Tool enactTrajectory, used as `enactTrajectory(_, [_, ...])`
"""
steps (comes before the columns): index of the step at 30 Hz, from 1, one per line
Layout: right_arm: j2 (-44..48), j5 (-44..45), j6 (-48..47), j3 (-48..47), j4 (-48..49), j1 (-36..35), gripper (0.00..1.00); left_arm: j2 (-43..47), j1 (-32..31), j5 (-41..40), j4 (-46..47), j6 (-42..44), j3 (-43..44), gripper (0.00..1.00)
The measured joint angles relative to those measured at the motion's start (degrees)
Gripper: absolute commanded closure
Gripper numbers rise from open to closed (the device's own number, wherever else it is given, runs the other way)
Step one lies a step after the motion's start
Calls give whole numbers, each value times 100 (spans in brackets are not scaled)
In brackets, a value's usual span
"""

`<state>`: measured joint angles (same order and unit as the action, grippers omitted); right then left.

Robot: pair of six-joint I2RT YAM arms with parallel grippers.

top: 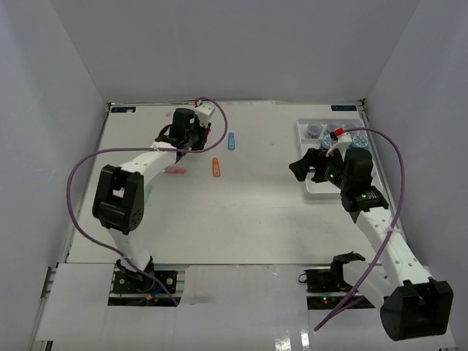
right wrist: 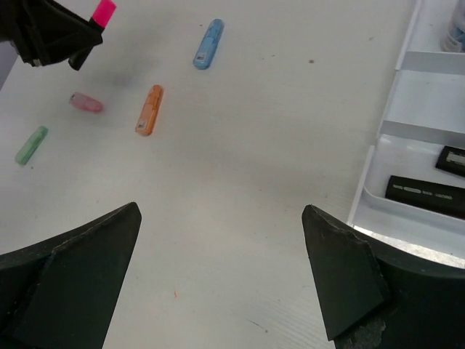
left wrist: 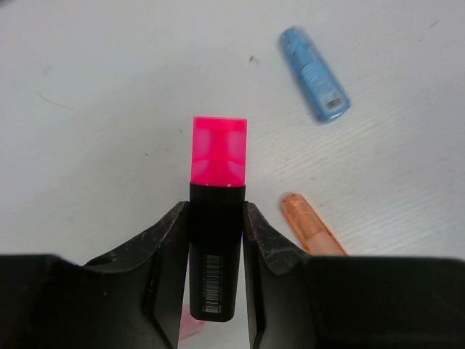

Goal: Sort the stationery into containers
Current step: Pick up the pen from the center of the board.

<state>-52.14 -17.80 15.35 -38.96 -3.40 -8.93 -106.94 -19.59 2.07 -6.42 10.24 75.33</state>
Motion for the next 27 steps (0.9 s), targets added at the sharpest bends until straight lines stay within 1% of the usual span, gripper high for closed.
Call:
enactTrajectory(4, [-258,-186,33,-339,-4,-345,2,1126,-251,168,74,-76,-326,78])
enactTrajectory(9, [-424,-275,203,-595,107,-857,2,2267,-1196,195,188,-83,-1005,78])
enactTrajectory(12, [-640,-249,284,-767,173,-1217,2,2588,-1759,254,109,-85,-1432,78])
enactTrajectory(15, [-887,-227,404,-922,208,-1523,2,2826,-2092,254,-44,-107,-1847,78])
enactTrajectory(21, [-1300,-210,680,-1005,393,-2031,2,3300,-2387,245,-120,-125,-2286,77])
enactTrajectory(27, [-1755,-195,833,-1322,455,-2417,3,3637,-2568,254,157,-120,-2612,77])
